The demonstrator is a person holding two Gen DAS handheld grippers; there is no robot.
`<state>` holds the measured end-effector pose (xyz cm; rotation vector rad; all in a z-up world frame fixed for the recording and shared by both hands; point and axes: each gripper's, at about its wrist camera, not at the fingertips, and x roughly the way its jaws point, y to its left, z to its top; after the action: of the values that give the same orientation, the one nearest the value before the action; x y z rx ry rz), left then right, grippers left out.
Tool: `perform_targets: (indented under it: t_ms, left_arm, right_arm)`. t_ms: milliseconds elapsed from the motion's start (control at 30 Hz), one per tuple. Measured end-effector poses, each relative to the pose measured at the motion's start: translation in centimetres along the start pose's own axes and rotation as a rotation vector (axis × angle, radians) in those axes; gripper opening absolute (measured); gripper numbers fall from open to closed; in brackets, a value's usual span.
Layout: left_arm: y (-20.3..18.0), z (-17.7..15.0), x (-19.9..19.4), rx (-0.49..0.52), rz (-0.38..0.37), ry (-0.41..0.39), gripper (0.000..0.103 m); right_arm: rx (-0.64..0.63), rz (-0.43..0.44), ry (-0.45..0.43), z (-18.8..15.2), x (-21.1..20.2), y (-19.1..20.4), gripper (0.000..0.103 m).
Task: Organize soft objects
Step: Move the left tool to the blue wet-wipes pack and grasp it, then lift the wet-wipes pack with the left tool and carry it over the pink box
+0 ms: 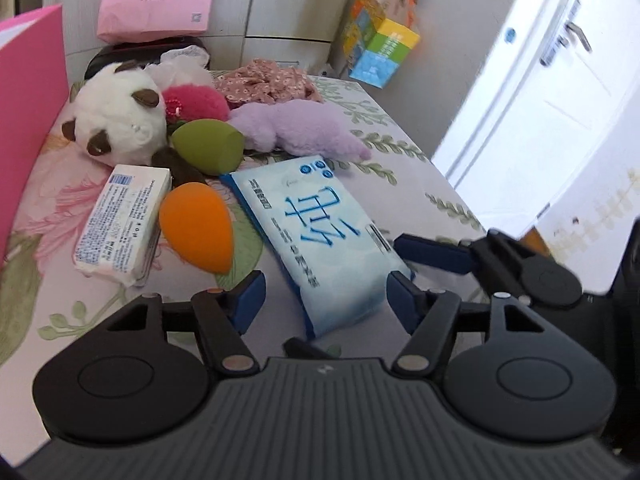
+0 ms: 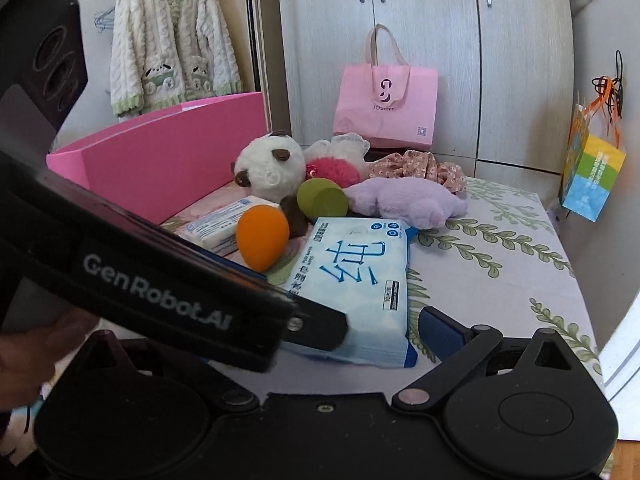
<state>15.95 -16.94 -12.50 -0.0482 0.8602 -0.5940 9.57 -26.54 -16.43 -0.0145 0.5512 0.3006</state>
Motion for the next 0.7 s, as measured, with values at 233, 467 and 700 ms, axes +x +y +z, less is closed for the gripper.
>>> perform_targets:
  t_ms: [233,467,700]
  left_arm:
    - [0.0,0.4,0.6,-0.006,0.016,-0.013,0.062]
    - [-1.0,0.1,0.5,0.047,0.032,0.01,0.062]
    - [-1.9,-0.4,-0.5,0.106,0.002,0.026,0.053]
  right_arm:
    - [-0.045,-0.015,-0.014,-0.5,1.2,0.5,0.093]
    - [-0.001,-0.063,-0.038,-1.0,0.3,1.4,0.081]
    - [0.08,-0.111,-0.057,-1.3,-0.7,2.3,0.069]
